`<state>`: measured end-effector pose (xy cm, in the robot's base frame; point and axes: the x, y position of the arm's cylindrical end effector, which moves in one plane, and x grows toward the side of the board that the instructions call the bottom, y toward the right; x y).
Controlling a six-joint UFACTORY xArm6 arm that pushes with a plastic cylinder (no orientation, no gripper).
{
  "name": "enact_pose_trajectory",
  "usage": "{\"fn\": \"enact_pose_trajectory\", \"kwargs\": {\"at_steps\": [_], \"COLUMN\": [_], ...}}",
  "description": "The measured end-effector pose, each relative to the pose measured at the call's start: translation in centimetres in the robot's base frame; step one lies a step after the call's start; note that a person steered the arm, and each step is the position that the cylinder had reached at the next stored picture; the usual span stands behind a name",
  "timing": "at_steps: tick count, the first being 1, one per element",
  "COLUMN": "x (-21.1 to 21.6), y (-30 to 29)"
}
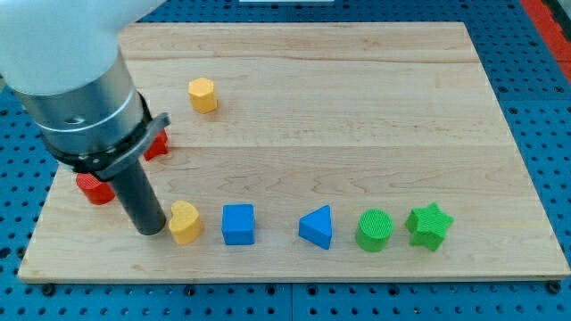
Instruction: Nudge yellow hexagon a bit right
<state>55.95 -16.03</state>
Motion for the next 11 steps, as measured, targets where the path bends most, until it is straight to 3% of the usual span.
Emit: {"fn": "enact_pose_trajectory", "kwargs": {"at_steps": [1, 3, 5, 6, 7, 8, 9, 11], "x": [0.0, -4.0, -8.3, -11.4, -17.1, -20.0, -20.0, -24.6], "y": [-3.6, -13.8, -13.8, -13.3, -12.0, -6.8, -0.8, 1.5]}}
